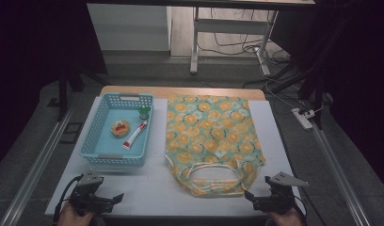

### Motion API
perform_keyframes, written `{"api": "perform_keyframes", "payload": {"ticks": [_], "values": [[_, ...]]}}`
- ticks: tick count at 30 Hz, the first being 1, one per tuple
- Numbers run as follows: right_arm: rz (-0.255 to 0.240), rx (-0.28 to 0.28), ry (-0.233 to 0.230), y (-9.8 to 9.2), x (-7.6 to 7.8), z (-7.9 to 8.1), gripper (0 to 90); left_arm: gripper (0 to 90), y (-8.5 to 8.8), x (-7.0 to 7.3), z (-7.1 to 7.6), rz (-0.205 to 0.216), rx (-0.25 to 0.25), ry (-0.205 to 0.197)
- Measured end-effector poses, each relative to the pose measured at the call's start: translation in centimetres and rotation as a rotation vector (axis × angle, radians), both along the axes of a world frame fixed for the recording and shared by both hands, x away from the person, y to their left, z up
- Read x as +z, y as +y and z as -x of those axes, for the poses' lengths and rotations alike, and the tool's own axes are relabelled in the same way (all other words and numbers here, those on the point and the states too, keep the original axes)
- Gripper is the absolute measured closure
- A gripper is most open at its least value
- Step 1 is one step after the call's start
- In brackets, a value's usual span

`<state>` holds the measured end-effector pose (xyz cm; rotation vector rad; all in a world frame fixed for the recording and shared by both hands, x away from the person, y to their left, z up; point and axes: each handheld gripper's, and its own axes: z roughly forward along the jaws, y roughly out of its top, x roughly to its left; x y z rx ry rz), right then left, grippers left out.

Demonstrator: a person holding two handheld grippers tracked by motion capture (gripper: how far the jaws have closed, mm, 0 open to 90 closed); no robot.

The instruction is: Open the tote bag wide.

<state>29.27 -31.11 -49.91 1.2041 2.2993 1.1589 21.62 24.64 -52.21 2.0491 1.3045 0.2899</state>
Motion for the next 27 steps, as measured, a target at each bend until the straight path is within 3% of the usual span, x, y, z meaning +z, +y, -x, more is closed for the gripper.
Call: {"api": "perform_keyframes", "payload": {"ticks": [7, 13, 27], "values": [[0.010, 0.006, -0.006, 0.13, 0.03, 0.06, 0.0, 0.0, -0.02, -0.03, 0.01, 0.000, -0.004, 0.001], [0.049, 0.034, -0.019, 0.61, -0.02, 0.16, 0.0, 0.0, -0.06, -0.04, 0.00, -0.004, -0.007, 0.000], [0.046, 0.078, -0.029, 0.76, 0.06, 0.28, 0.0, 0.0, -0.07, -0.05, 0.02, -0.010, 0.000, -0.001]]}}
